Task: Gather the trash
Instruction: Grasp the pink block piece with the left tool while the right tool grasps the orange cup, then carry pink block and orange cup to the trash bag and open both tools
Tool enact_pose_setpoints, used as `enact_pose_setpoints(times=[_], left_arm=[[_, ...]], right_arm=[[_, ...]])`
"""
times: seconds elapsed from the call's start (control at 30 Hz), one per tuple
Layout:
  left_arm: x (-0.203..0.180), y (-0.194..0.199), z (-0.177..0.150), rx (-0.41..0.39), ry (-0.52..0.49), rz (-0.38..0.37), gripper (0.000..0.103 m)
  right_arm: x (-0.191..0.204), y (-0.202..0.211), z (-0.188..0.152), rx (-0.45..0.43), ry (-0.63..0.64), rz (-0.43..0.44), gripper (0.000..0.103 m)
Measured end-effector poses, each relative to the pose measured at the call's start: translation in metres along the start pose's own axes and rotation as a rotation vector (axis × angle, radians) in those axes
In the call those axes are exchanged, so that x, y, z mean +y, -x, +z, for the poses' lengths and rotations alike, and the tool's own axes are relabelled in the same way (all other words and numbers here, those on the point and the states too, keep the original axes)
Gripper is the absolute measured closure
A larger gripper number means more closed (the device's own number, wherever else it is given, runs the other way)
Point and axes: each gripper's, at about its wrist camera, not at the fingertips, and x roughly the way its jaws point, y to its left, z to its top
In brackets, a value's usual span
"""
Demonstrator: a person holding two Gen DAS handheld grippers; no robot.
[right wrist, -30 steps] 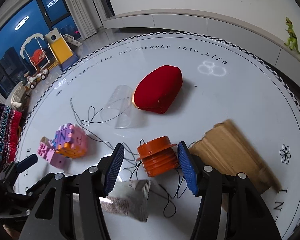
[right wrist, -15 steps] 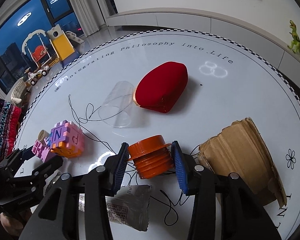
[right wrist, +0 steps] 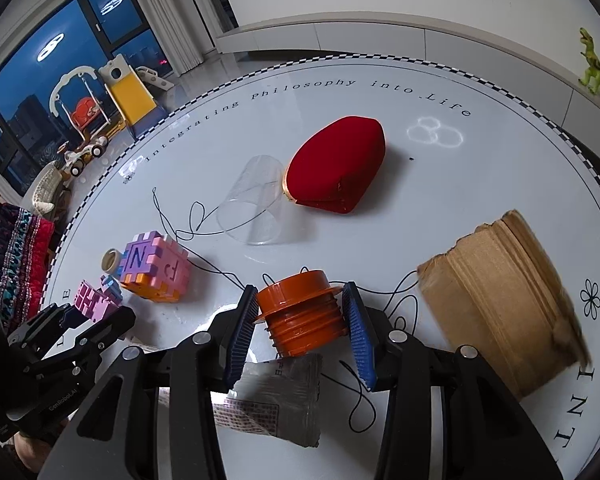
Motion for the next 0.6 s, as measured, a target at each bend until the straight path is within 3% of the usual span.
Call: enact_pose_setpoints(times=[0.6], left_arm=[[0.002,0.083,-0.034,-0.062,0.02,0.026,0.054]], right_arm=[[0.053,0.067,-0.024,-0.065,0.042,0.023,0.058]])
